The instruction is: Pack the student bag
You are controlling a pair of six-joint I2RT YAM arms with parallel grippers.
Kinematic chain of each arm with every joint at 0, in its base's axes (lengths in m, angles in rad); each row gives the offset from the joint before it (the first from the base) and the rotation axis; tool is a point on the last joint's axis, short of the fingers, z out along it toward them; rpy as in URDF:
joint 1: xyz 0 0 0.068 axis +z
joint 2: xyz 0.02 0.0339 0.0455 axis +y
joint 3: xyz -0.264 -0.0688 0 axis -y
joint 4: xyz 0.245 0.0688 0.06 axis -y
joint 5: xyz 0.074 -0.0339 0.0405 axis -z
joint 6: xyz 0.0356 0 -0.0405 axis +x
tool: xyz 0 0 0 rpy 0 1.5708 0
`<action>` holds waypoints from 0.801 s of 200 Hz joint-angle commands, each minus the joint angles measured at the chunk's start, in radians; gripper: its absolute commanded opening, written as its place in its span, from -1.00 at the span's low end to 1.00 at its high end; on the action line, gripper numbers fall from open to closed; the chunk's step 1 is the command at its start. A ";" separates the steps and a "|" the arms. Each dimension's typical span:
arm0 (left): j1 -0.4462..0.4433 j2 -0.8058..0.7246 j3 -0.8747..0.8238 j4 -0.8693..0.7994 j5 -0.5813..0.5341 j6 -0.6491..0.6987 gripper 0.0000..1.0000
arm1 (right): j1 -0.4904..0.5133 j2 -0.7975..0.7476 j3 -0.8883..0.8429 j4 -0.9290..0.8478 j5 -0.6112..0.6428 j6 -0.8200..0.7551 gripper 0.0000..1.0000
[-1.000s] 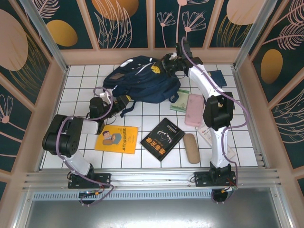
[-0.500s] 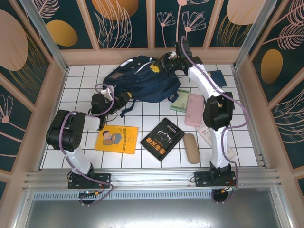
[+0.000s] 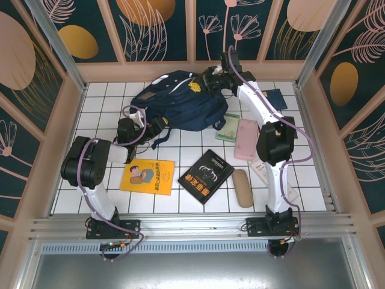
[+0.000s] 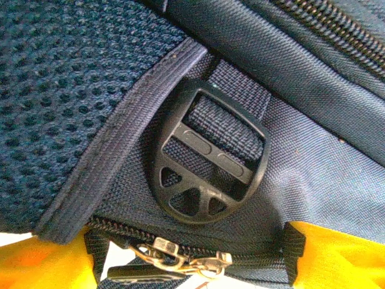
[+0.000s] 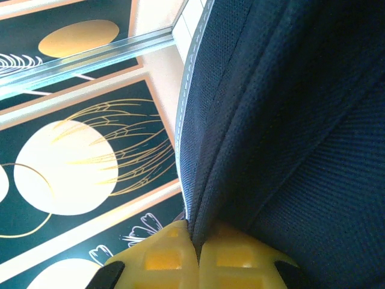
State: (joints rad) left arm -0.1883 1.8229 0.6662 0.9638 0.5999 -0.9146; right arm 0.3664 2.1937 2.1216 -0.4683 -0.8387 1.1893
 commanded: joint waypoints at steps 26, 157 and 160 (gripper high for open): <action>-0.002 0.015 -0.028 0.175 0.024 -0.034 0.40 | 0.006 -0.014 0.067 0.122 -0.051 0.021 -1.00; -0.002 0.027 -0.117 0.271 0.013 -0.071 -0.41 | -0.009 -0.006 0.049 0.120 -0.041 0.009 -1.00; -0.002 0.027 -0.118 0.272 0.014 -0.071 -0.41 | -0.009 -0.006 0.049 0.120 -0.042 0.008 -1.00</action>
State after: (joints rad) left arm -0.1890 1.8420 0.5678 1.1755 0.6128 -0.9775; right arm 0.3664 2.1967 2.1220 -0.4675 -0.8391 1.1961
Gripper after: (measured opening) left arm 0.305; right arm 0.051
